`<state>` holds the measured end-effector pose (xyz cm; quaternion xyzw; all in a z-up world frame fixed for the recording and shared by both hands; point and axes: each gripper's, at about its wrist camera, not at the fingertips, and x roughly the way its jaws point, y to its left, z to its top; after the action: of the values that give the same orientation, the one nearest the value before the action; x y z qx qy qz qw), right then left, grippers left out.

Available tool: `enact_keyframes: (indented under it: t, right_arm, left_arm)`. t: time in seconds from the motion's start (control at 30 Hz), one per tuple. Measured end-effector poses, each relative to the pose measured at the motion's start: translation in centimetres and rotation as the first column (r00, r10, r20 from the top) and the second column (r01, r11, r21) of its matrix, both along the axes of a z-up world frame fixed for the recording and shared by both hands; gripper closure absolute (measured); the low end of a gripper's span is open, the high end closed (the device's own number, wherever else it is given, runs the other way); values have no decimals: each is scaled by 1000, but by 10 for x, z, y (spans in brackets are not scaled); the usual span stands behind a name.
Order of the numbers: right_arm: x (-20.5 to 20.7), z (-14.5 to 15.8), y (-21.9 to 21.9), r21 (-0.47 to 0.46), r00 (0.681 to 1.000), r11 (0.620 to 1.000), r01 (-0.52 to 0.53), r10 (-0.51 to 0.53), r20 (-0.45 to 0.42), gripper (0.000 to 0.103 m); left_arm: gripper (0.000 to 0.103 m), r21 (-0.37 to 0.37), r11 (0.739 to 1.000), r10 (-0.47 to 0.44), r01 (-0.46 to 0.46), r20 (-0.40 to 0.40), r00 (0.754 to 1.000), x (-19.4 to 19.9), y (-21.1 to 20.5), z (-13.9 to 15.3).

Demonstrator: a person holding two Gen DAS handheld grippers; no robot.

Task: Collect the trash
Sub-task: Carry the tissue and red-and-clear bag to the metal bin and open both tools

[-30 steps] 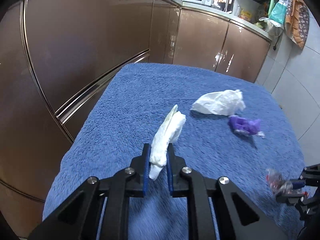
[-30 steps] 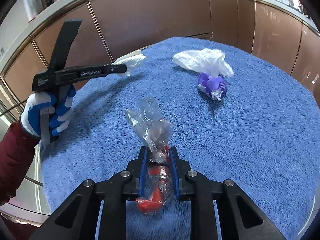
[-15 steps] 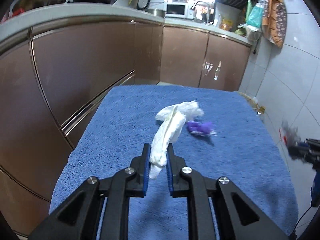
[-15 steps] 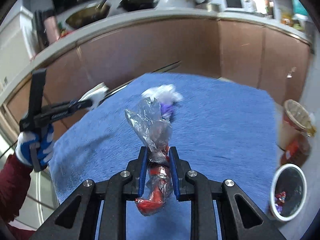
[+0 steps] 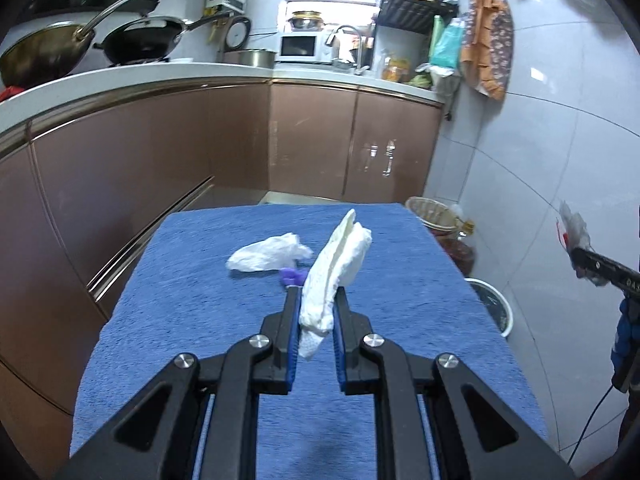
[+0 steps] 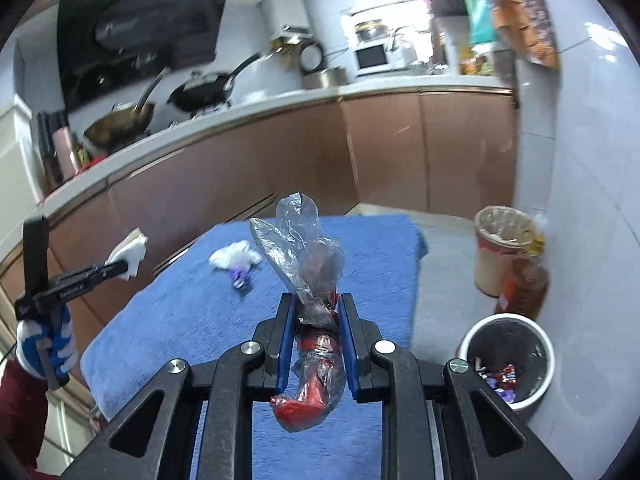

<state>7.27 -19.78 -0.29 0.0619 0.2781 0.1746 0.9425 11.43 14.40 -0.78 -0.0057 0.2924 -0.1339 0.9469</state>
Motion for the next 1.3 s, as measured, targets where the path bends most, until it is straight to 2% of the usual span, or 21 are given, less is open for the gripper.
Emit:
enact_keyframes:
  t: [0.3,0.47,0.6,0.8,0.97,1.17,1.3]
  right_arm:
    - [-11,3,-55,68,993,991,115,-117,28,83]
    - [-5,-4,-79,95,986,982,162,-165,16,83]
    - [6,-13,-97,101,978,973,206,-207,3,83]
    - [29,-37,-131,105,956,950,294,-291,-38,82]
    - [53,-69,-162,101,923,919,381,-371,-107,82]
    - [84,-109,-197,57,878,886,461,-446,-175,82]
    - [103,-131,-213,9,850,867,498,-486,-206,81]
  left_arm:
    - [89,30,995,-92,92,-24,996,1,-53,0]
    - [89,32,986,-162,164,-51,985,20,-93,-1]
    - [89,52,970,-233,237,-74,970,39,-140,-3]
    - [89,77,932,-341,353,-138,930,74,-232,-20]
    - [87,72,897,-414,436,-213,885,108,-314,-46]
    - [87,109,854,-463,508,-286,839,140,-398,-86]
    - [86,118,843,-466,525,-331,821,160,-441,-114]
